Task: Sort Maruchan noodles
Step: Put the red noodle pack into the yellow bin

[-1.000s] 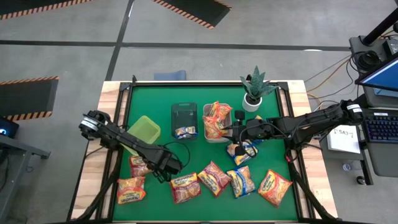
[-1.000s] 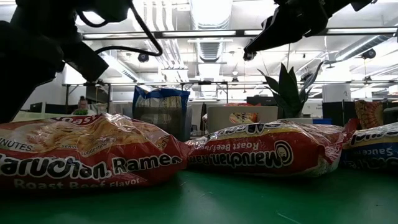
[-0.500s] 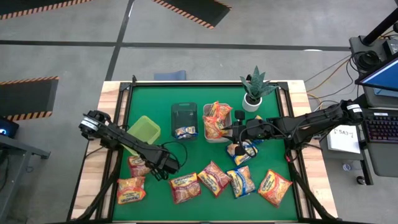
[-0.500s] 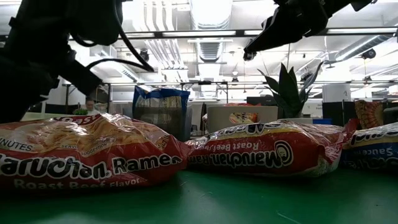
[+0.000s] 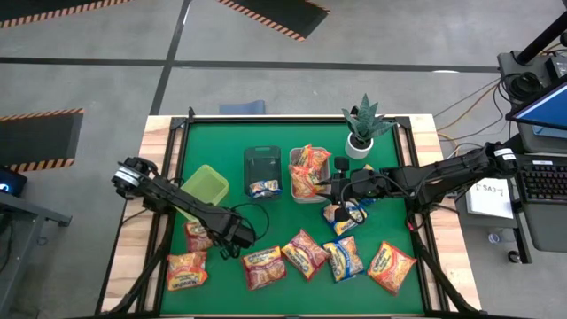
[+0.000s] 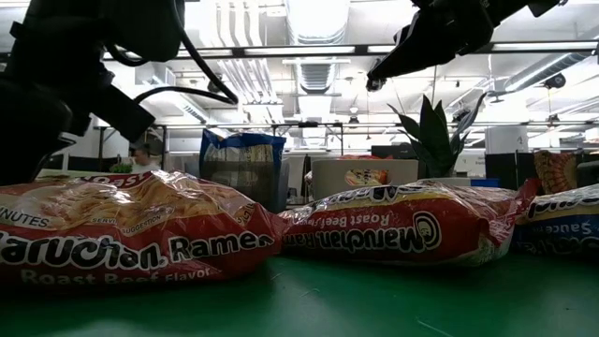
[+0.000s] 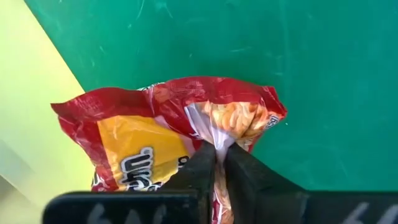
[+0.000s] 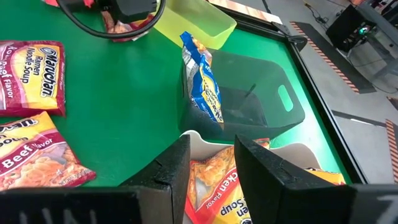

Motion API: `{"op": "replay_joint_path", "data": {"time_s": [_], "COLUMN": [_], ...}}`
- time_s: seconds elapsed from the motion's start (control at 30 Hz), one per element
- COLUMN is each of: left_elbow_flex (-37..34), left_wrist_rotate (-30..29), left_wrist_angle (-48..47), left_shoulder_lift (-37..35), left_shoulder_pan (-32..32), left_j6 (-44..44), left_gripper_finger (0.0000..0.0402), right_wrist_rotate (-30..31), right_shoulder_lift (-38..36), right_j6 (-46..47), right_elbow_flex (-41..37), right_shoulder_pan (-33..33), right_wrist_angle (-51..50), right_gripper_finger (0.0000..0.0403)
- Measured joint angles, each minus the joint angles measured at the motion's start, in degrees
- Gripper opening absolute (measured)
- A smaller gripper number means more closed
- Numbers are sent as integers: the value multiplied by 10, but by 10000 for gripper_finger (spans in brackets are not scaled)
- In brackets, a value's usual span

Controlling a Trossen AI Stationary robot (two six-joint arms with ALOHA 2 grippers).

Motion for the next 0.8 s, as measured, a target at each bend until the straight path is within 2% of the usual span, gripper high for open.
{"op": "replay_joint_path", "data": {"time_s": [0.1,0.23,0.5,0.6,0.8], "left_elbow_flex": [0,-1,-1,-1,-1], "left_wrist_rotate": [-10,-61,-181,-270,-523], "left_wrist_angle": [1,-3,-1,7,3], "left_shoulder_lift": [-4,-29,-173,-238,-332], "left_shoulder_pan": [-2,-11,-35,-47,-55], "left_j6": [21,50,54,38,-1], "left_gripper_finger": [9,3,1,1,0], "right_wrist_rotate": [0,0,0,0,0], "right_shoulder_lift": [0,0,0,0,0], "right_j6": [0,0,0,-1,-1], "right_elbow_flex": [0,0,0,0,0], "right_shoulder_pan": [0,0,0,0,0], "right_wrist_angle": [0,-4,-7,-7,-6], "right_gripper_finger": [110,110,107,107,108]}}
